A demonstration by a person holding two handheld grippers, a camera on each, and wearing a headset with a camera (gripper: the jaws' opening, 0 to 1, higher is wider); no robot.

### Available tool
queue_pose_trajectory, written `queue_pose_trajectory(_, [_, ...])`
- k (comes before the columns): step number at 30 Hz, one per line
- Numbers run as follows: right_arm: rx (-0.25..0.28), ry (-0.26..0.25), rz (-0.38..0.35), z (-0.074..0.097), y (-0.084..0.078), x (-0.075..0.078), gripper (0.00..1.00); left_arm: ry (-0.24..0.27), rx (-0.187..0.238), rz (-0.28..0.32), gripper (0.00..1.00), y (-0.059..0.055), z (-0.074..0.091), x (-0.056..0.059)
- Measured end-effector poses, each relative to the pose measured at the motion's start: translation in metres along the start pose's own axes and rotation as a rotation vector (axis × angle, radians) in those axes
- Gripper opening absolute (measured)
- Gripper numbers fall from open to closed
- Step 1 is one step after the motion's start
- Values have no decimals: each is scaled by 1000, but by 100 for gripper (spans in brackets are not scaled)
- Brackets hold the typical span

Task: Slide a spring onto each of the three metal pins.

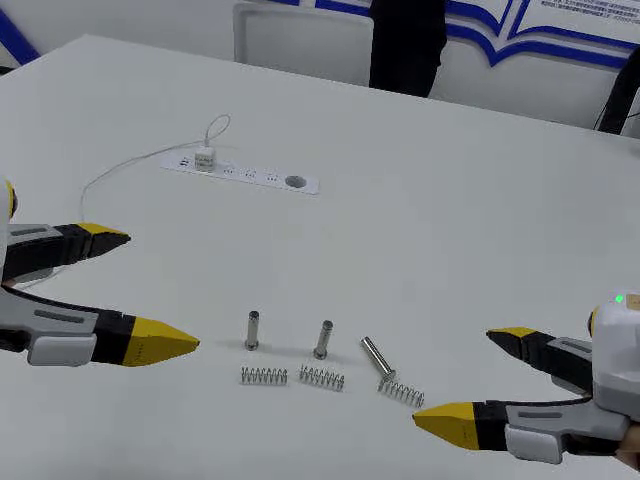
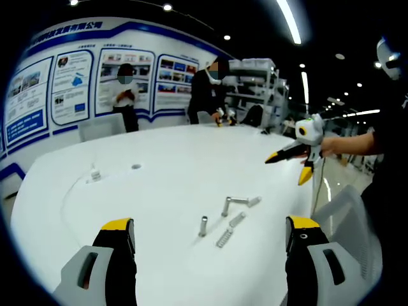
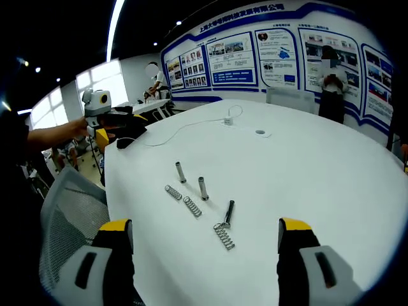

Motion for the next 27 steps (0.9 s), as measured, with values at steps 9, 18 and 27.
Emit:
queue_pose_trajectory(9, [6, -16, -29, -2, 0, 8, 92, -9, 10, 20, 100, -1, -3, 0])
queue_pose_trajectory(18, [-9, -11, -45, -7, -5, 11, 88, -7, 3, 36, 100, -7, -6, -3])
queue_pose_trajectory(27, [-24, -8, -46, -14, -8, 14, 87, 0, -4, 44, 100, -10, -6, -7])
Point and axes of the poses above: the centre of the closed fingertips' face, and the gripper's own axes: z roughly backward along the fingers, x roughly to its right, y roughly out of its top, the point moved 1 cm from there along z, roughly backward along the fingers, and after that the axes turned 14 degrees about z, right-handed, at the moved point
